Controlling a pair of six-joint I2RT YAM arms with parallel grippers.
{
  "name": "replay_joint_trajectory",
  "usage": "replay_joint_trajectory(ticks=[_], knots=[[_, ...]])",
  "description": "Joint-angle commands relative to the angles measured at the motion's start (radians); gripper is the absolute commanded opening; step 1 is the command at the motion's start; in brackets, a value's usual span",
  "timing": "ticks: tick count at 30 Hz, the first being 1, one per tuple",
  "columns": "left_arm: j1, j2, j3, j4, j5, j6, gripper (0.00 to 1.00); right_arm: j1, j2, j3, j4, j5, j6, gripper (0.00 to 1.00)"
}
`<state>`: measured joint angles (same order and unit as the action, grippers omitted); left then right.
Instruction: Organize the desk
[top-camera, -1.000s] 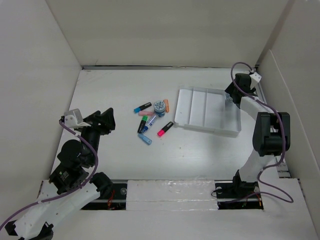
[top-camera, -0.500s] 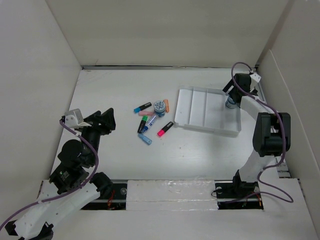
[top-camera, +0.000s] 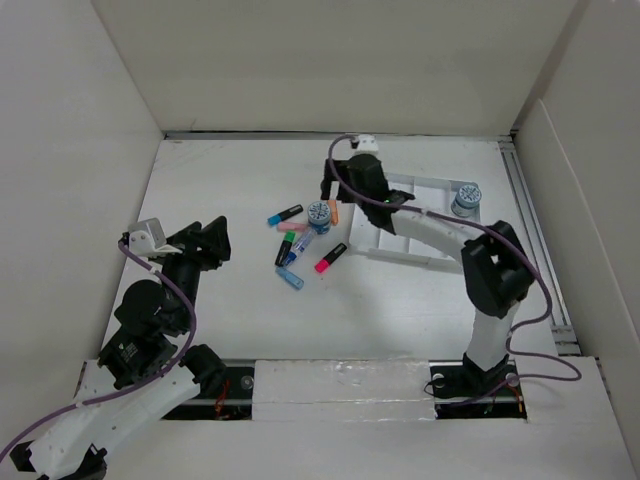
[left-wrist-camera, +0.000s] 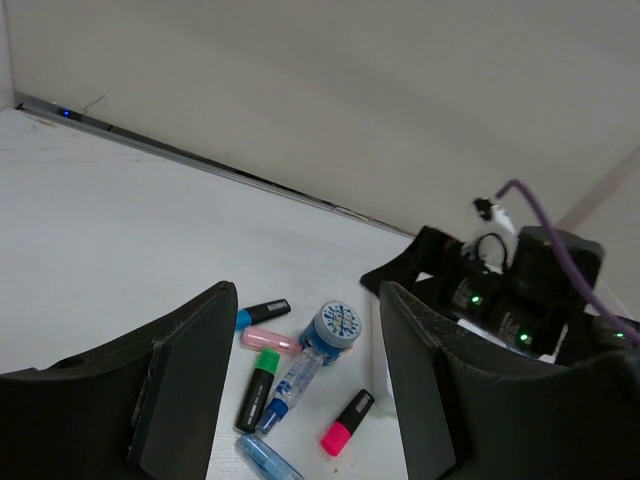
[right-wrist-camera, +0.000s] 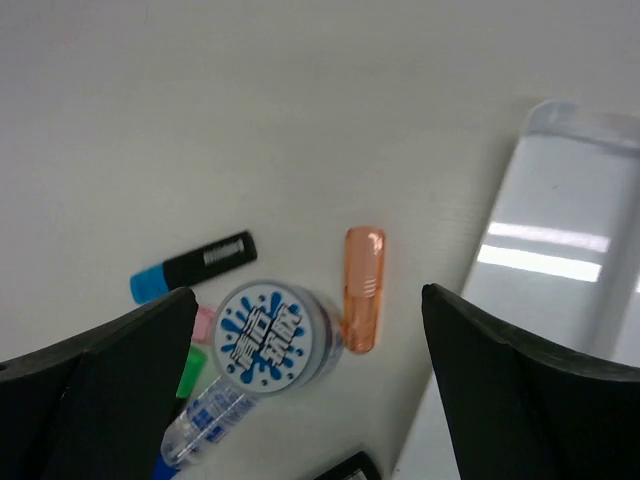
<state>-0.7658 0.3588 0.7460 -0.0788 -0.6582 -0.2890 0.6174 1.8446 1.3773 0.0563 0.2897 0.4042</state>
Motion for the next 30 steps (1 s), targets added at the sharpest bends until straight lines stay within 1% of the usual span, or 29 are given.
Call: replay_joint_trajectory(ticks=[1,2,7,9,12,15,16,19,22,24,26,27,29,30], knots=[[0.003,-0.011,0.001,0.025,0.008,0.002,0.55,0.048,0.071,0.089,-0.053,0.002,-0.080,1.00],[0.003,-0.011,0.004,0.022,0.011,0.001,0.55,0.074,0.090,0.127,-0.103,0.003,-0.090,1.00],[0.003,-0.012,-0.002,0.027,0.011,0.002,0.55,0.114,0.197,0.241,-0.228,0.008,-0.093,1.00],[0.003,-0.009,0.001,0.025,0.022,0.002,0.55,0.123,0.234,0.268,-0.248,0.034,-0.093,1.00],[0.003,-0.011,-0.002,0.030,0.020,0.002,0.55,0.123,0.257,0.276,-0.250,0.032,-0.087,0.99],[0.003,-0.014,0.003,0.025,0.028,0.001,0.55,0.123,0.283,0.296,-0.253,0.048,-0.087,0.86],[0.003,-0.017,0.003,0.030,0.025,0.002,0.55,0.123,0.289,0.313,-0.260,0.055,-0.087,0.80],[0.003,-0.015,0.001,0.025,0.019,0.001,0.55,0.123,0.312,0.350,-0.315,0.052,-0.081,0.77],[0.003,-0.017,0.003,0.030,0.023,0.002,0.55,0.123,0.320,0.373,-0.363,0.049,-0.071,0.67],[0.003,-0.012,0.000,0.031,0.020,0.004,0.55,0.123,0.311,0.367,-0.365,0.028,-0.068,0.67],[0.003,-0.011,0.003,0.024,0.026,0.001,0.55,0.123,0.298,0.365,-0.365,0.003,-0.068,0.70],[0.003,-0.009,0.003,0.024,0.026,0.001,0.55,0.123,0.295,0.365,-0.368,-0.020,-0.068,0.71],[0.003,-0.011,0.001,0.030,0.020,0.002,0.55,0.123,0.283,0.364,-0.368,-0.035,-0.058,0.67],[0.003,-0.009,0.000,0.030,0.020,0.002,0.55,0.123,0.278,0.361,-0.363,-0.052,-0.056,0.61]])
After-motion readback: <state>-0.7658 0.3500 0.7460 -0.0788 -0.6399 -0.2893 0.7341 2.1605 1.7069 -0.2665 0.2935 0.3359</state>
